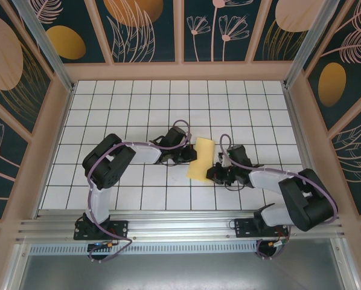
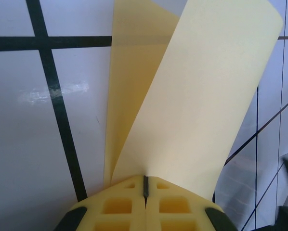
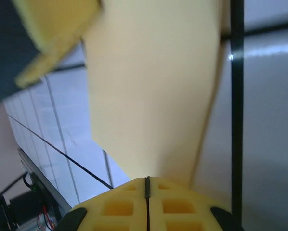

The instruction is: Fold a paper plane with a square sheet of paper (pick it up from the middle)

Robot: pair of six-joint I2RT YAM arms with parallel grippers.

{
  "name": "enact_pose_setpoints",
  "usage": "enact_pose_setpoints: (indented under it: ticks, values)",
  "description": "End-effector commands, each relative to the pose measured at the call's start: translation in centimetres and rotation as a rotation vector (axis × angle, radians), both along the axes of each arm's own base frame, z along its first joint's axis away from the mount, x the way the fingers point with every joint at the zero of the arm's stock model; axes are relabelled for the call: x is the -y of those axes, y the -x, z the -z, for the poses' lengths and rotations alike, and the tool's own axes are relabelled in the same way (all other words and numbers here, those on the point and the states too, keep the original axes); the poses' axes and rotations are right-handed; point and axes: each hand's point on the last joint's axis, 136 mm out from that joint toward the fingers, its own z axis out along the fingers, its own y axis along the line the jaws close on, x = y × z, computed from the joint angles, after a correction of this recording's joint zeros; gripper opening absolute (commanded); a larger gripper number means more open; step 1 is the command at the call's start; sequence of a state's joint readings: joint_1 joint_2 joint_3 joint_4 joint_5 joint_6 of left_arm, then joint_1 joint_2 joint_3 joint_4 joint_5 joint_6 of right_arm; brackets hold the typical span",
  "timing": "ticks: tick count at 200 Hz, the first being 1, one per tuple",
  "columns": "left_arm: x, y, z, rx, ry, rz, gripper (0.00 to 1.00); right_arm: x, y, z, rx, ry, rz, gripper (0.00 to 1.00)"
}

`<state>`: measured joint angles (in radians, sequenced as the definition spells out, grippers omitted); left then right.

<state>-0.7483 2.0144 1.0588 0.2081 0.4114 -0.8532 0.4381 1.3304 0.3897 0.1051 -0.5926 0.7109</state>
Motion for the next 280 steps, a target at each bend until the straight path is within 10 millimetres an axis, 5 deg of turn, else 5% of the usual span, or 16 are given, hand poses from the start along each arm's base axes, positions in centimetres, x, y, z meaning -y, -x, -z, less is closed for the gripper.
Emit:
enact_pose_setpoints:
  ticks: [1, 28, 59, 131, 191, 280]
  values:
    - [-1.8, 2.1, 4.3, -0.091, -0.117, 0.019, 0.0, 0.9, -4.3, -3.5, 0.136, -0.022, 0.078, 0.08]
    - [-1.9, 2.2, 4.5, -0.094, -0.122, 0.021, 0.0, 1.1, -7.3, -4.5, 0.188, -0.083, 0.093, 0.08]
    - [-2.0, 2.4, 4.7, -0.1, -0.129, 0.024, 0.0, 1.1, -8.8, -2.3, 0.149, -0.056, 0.087, 0.08]
    - [-2.1, 2.6, 4.9, -0.104, -0.134, 0.027, 0.0, 4.2, -7.5, 3.9, 0.021, 0.086, 0.149, 0.08]
    - [-2.3, 2.6, 5.1, -0.107, -0.141, 0.026, 0.0, 2.2, -10.3, -2.1, 0.139, -0.08, 0.105, 0.1]
    - [-2.3, 2.7, 5.1, -0.108, -0.147, 0.031, 0.0, 4.3, -11.2, 3.3, 0.017, 0.025, 0.176, 0.09]
